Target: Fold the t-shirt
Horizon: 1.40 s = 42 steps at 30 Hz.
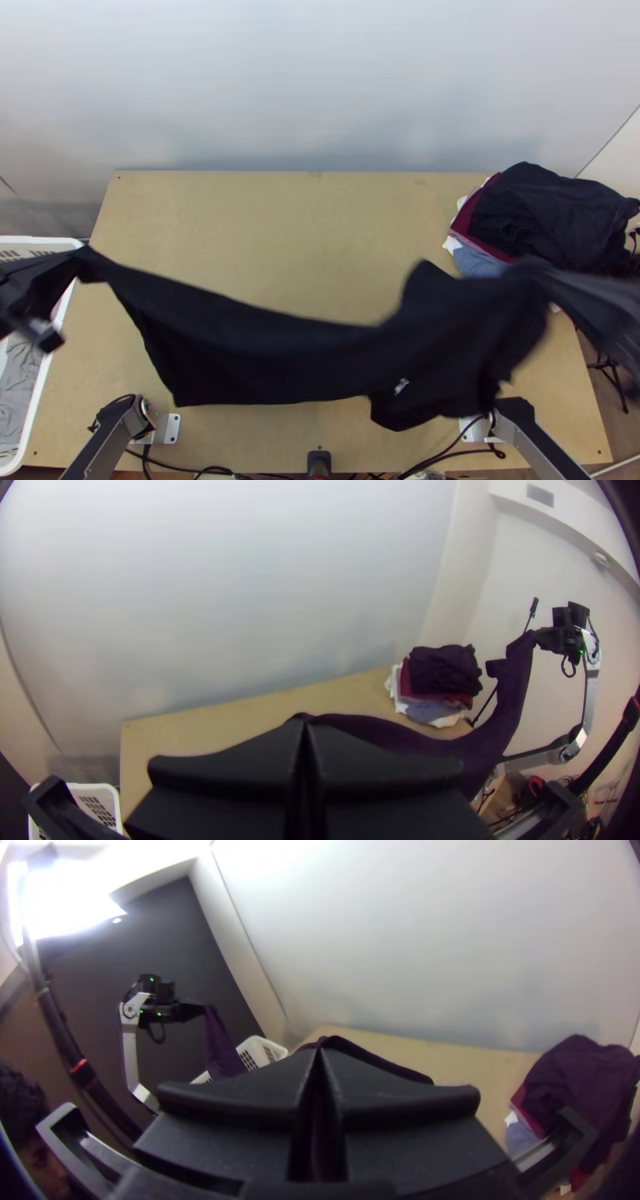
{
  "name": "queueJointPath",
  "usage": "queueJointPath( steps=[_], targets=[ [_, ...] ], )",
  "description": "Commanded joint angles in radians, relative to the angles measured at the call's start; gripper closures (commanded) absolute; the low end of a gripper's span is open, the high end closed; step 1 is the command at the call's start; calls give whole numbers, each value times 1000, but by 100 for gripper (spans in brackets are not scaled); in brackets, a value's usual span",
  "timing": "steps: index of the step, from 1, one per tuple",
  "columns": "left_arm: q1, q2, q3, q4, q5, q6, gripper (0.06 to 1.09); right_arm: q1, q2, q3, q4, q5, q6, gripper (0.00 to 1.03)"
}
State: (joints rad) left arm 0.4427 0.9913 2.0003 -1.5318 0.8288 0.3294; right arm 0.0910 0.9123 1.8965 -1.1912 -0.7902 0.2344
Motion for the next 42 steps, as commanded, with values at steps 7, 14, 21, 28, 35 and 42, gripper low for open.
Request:
queueJointPath(
  steps=[7,14,21,28,35,42],
  targets=[
    [27,125,-847,562,-65,120,105,-36,359,-424,151,166,-270,100],
    [-162,524,-897,949,-280,0,105,9,770,-370,317,269,-360,100],
    [-240,873,-545,932,-413,-56,105,64,1125,-57,324,333,-388,100],
    [-259,1143,-138,759,-502,-125,105,78,1407,283,309,424,-348,100],
    [-314,1250,-54,705,-606,-124,105,115,1502,369,303,460,-334,100],
    [-332,1281,-57,688,-631,-151,105,130,1521,372,303,460,-319,100]
  ],
)
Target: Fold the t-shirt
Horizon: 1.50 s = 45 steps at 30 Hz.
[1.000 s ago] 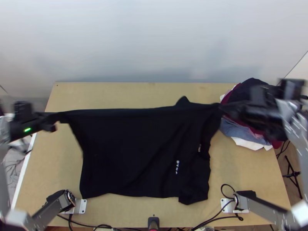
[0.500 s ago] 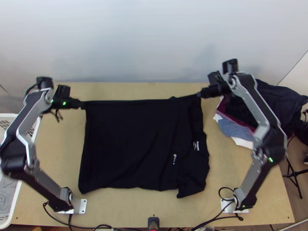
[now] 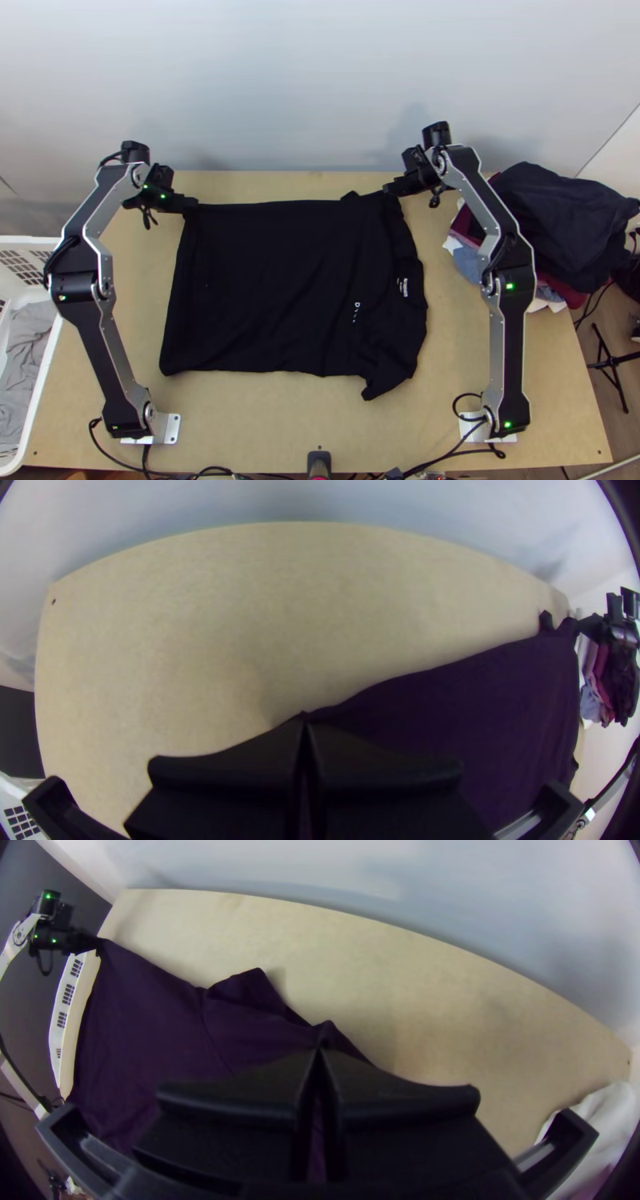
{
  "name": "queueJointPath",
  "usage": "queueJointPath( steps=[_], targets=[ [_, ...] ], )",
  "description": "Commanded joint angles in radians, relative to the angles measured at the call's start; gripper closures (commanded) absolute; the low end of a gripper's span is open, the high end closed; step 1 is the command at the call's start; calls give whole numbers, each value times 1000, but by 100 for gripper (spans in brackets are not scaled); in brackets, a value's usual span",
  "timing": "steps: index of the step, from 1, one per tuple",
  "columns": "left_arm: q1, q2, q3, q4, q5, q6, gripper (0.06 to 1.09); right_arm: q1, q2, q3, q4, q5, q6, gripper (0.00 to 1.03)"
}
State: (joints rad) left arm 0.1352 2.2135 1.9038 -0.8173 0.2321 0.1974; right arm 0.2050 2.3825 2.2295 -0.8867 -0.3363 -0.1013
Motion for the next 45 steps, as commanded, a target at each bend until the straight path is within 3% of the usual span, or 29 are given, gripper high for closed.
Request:
queueJointPath(
  steps=[1,11,20,29,42,45],
  targets=[
    [-26,57,40,-34,-36,-19,105,16,50,35,-1,6,20,100],
    [-2,-80,-3,-123,-16,-10,105,31,-103,-53,-135,3,28,100],
    [-26,-325,-308,-120,-7,77,105,111,-358,-383,-136,-10,18,100],
    [17,-443,-480,-98,-8,157,105,105,-548,-656,-123,-7,18,100],
    [70,-459,-537,-98,6,181,105,48,-606,-827,-86,-3,-5,100],
    [49,-466,-575,-98,6,192,105,50,-589,-893,-38,34,-12,100]
  ],
)
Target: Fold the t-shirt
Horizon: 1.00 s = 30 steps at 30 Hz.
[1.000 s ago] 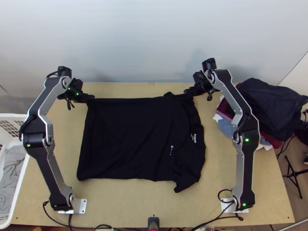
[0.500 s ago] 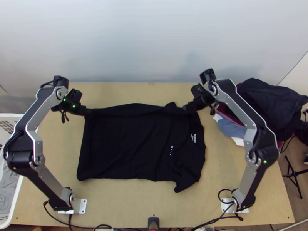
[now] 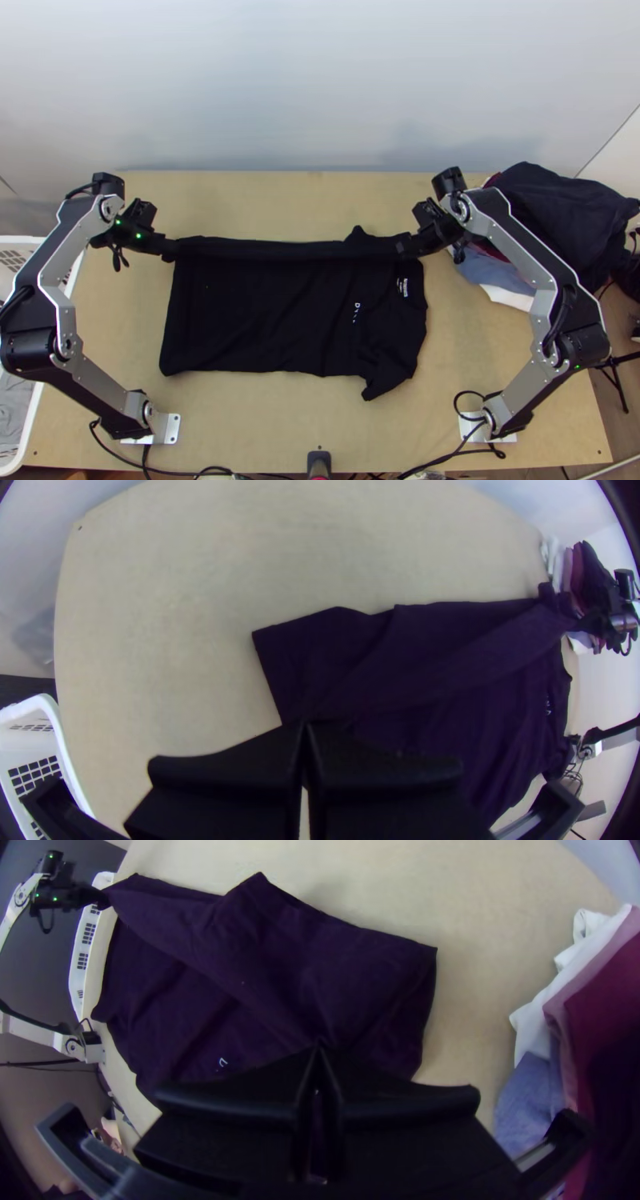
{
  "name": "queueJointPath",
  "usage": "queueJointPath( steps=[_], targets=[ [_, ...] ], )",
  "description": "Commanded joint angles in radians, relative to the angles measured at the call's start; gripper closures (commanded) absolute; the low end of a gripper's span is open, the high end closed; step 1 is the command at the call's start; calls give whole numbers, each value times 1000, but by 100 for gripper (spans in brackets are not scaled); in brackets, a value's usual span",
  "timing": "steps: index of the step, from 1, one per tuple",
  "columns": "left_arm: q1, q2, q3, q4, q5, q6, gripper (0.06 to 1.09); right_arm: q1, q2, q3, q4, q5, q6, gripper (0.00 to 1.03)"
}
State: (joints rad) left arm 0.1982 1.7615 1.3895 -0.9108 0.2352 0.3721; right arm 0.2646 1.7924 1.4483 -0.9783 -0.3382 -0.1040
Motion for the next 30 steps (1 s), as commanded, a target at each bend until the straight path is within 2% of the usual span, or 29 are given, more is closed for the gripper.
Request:
queueJointPath(
  steps=[1,9,15,16,18,20,21,22,23,25,26,27,30],
  targets=[
    [-17,-14,-70,-3,3,14,105,-10,5,-129,64,42,-11,100],
    [-82,-22,-172,29,0,18,105,41,27,-181,135,47,3,100],
    [-100,12,-172,50,-4,13,104,48,94,-158,147,47,0,100],
    [-98,13,-170,52,-4,11,100,48,98,-157,148,47,-2,95],
    [-94,10,-165,52,-4,4,77,45,98,-154,147,45,0,82],
    [-85,1,-161,47,-4,1,54,44,87,-152,133,45,0,63],
    [-80,-2,-156,43,-2,-1,41,44,81,-149,122,45,-2,52],
    [-77,-5,-152,43,-4,1,16,44,70,-146,112,45,-3,41],
    [-72,-11,-150,41,-4,4,10,44,56,-143,96,45,-6,30],
    [-52,-22,-133,38,-4,10,10,44,24,-137,67,45,-26,11],
    [-39,-27,-118,24,-4,14,10,44,7,-135,53,47,-37,7],
    [-23,-30,-98,4,-4,21,10,44,-13,-135,41,47,-46,4],
    [18,-45,-49,-54,-4,64,10,38,-79,-144,20,47,-63,4]
  ],
)
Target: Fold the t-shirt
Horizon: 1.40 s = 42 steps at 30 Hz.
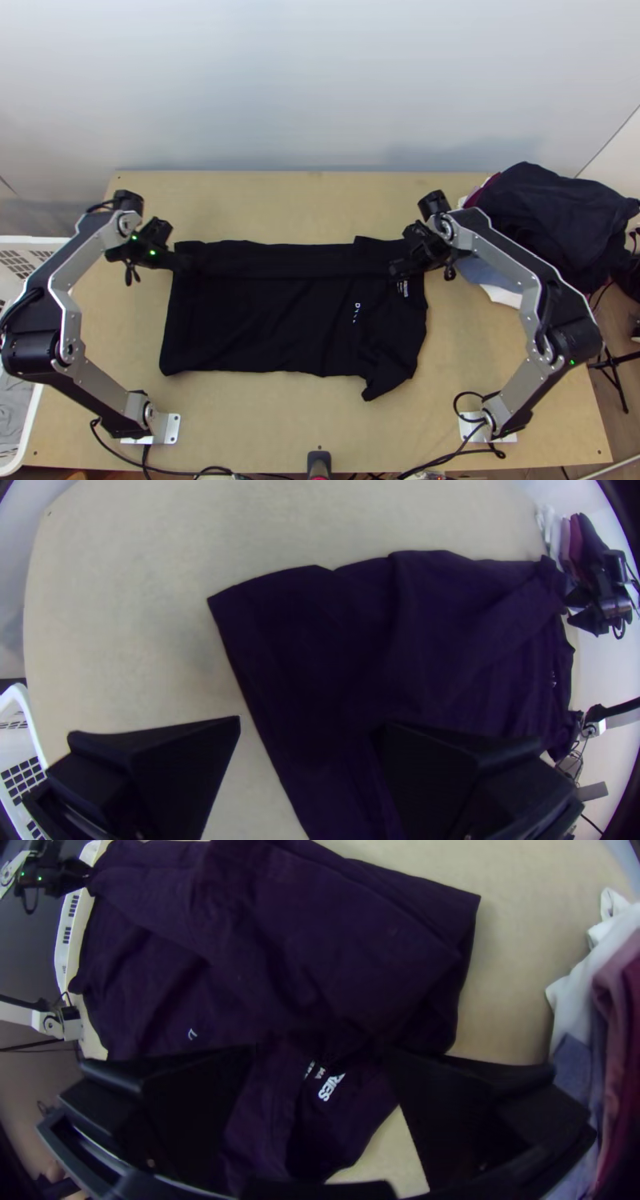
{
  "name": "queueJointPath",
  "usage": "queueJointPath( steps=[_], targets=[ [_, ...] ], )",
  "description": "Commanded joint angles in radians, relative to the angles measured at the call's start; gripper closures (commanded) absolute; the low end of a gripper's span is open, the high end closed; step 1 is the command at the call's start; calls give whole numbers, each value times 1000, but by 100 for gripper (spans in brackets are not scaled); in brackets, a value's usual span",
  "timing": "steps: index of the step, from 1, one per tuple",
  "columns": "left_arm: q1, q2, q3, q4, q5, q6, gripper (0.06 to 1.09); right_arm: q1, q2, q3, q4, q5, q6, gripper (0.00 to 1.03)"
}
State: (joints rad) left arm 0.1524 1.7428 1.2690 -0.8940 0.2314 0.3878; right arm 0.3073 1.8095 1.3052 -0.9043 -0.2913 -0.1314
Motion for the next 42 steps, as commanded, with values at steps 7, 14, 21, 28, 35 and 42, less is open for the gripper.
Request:
queueJointPath(
  steps=[7,14,21,28,35,42],
  targets=[
    [70,-146,89,-210,0,197,10,-28,-230,-61,-171,0,-74,4],
    [-200,-440,-126,-304,-50,299,11,69,-357,-179,-251,0,-99,4],
    [-335,-543,-229,-335,-92,318,11,191,-401,-231,-283,-2,-68,4],
    [-475,-628,-355,-306,-90,266,11,357,-409,-268,-285,0,-47,5],
    [-591,-646,-484,-243,-93,252,11,447,-391,-259,-306,-5,-47,5],
    [-639,-648,-502,-206,-110,247,11,501,-368,-254,-309,-5,-37,10]
  ],
)
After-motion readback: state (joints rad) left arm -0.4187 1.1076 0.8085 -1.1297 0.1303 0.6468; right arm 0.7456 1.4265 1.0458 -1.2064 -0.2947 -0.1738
